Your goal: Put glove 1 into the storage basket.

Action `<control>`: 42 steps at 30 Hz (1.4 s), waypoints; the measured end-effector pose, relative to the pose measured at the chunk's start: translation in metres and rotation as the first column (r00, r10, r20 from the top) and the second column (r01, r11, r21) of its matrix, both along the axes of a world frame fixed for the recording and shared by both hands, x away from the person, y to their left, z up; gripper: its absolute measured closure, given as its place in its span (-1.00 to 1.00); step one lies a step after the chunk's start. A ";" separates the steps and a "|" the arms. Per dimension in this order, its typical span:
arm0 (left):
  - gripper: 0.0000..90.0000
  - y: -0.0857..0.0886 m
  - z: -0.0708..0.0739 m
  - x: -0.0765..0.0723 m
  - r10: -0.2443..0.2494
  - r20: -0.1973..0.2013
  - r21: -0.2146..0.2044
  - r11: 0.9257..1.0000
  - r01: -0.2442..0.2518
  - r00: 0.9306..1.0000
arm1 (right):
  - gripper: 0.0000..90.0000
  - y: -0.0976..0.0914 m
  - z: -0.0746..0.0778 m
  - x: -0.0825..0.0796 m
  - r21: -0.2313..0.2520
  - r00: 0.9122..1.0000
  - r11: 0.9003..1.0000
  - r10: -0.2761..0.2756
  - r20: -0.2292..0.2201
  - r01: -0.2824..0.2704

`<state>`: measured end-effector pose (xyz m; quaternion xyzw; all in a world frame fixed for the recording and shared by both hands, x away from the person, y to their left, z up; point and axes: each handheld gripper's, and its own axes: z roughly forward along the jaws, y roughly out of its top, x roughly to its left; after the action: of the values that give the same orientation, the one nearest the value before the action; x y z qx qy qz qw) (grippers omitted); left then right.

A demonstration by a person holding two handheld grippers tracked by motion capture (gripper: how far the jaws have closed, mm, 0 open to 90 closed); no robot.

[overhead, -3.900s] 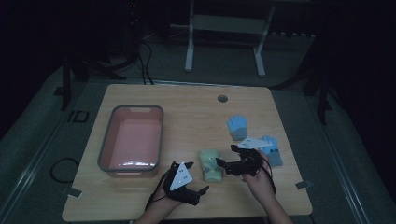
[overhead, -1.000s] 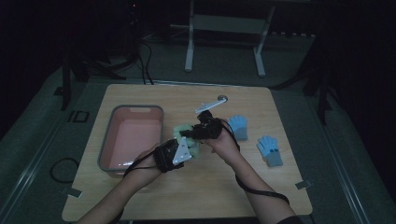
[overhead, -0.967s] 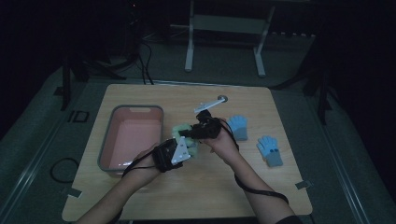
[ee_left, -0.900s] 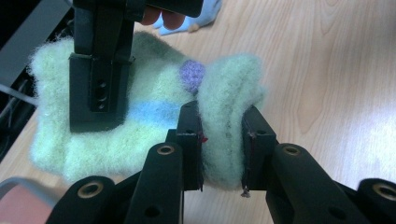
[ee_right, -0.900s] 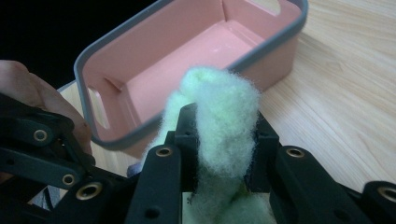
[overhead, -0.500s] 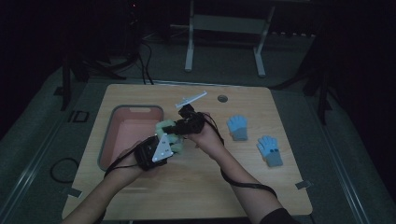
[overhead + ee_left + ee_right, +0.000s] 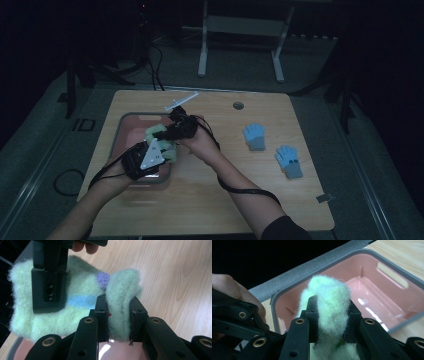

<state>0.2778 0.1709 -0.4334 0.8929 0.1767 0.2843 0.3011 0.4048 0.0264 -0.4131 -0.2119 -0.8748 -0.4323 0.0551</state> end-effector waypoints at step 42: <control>0.51 0.026 -0.066 0.049 0.057 -0.301 0.162 0.987 -0.007 0.952 | -0.10 0.049 -0.068 0.030 -0.118 0.993 0.993 -0.033 -0.117 0.019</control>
<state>0.3267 0.1966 -0.4993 0.9442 0.2121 0.1615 0.1935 0.4348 0.0755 -0.4814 -0.2515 -0.8909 -0.3676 0.0888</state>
